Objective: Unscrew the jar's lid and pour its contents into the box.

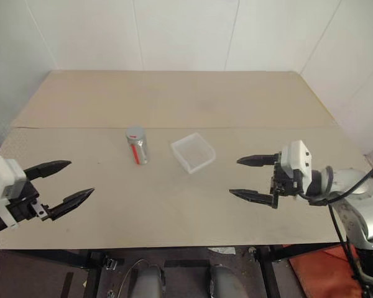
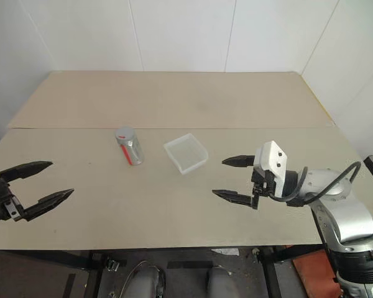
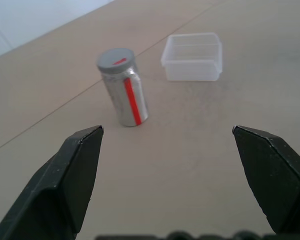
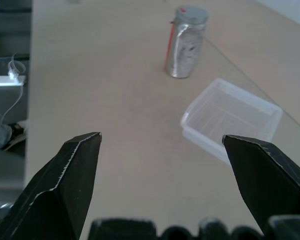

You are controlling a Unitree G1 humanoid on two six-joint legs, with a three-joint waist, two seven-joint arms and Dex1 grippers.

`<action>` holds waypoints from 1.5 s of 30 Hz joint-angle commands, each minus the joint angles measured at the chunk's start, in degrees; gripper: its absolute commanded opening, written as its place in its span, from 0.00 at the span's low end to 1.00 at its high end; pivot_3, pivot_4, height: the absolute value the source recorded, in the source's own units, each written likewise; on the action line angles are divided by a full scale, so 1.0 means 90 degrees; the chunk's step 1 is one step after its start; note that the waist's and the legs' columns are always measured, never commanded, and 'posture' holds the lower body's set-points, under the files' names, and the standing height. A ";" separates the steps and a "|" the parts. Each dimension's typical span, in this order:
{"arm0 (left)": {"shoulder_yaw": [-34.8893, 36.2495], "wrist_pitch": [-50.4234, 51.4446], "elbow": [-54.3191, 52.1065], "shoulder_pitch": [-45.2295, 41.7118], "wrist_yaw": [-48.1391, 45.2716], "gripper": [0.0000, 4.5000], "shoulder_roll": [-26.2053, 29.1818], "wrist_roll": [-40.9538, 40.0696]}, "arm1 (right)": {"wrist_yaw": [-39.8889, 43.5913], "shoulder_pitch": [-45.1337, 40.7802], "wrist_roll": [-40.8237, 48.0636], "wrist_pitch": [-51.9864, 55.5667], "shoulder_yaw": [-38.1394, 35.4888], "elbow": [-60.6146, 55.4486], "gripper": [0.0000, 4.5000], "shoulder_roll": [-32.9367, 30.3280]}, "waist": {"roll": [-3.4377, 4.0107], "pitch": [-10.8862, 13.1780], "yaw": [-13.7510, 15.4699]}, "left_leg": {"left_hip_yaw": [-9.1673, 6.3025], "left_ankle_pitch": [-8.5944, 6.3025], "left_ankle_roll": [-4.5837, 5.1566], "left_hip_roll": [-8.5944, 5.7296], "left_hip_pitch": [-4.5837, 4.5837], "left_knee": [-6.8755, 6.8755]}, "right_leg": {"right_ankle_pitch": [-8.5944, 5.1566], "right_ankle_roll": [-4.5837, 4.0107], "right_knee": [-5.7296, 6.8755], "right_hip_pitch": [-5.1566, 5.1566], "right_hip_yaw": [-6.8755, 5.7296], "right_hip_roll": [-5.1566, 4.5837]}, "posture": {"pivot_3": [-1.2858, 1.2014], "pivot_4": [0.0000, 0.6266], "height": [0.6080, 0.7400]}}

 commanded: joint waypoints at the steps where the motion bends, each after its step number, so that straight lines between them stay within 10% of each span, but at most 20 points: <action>1: 0.0110 -0.0004 -0.0198 0.0038 0.0070 1.00 0.0009 0.0053 | -0.0194 -0.0098 -0.0262 -0.0254 0.0047 0.0015 1.00 0.0022 | 0.0000 0.0000 0.0006 | 0.0000 0.0000 0.0000 -0.0001 0.0000 0.0000 | 0.0000 0.0000 0.0000 0.0000 0.0000 -0.0001 | 0.52 0.24 1.00; 26: -0.3801 -0.0198 0.0785 -0.2719 0.3969 1.00 -0.2626 0.2504 | 0.0502 -0.1364 -0.0001 0.0011 0.0202 -0.0006 1.00 -0.0314 | -0.0003 -0.0001 0.0012 | -0.0017 0.0000 0.0000 -0.0008 0.0010 0.0005 | 0.0003 0.0000 -0.0010 0.0029 -0.0009 -0.0001 | 0.52 0.24 1.00; 45: -0.4424 -0.1572 0.3730 -0.4799 0.4974 1.00 -0.3943 0.3688 | 0.0462 -0.1510 0.0005 0.0039 0.0283 -0.0128 1.00 -0.0399 | -0.0004 -0.0001 0.0021 | -0.0020 0.0000 0.0000 -0.0013 0.0005 0.0008 | 0.0006 0.0004 -0.0011 0.0030 -0.0010 -0.0003 | 0.52 0.24 1.00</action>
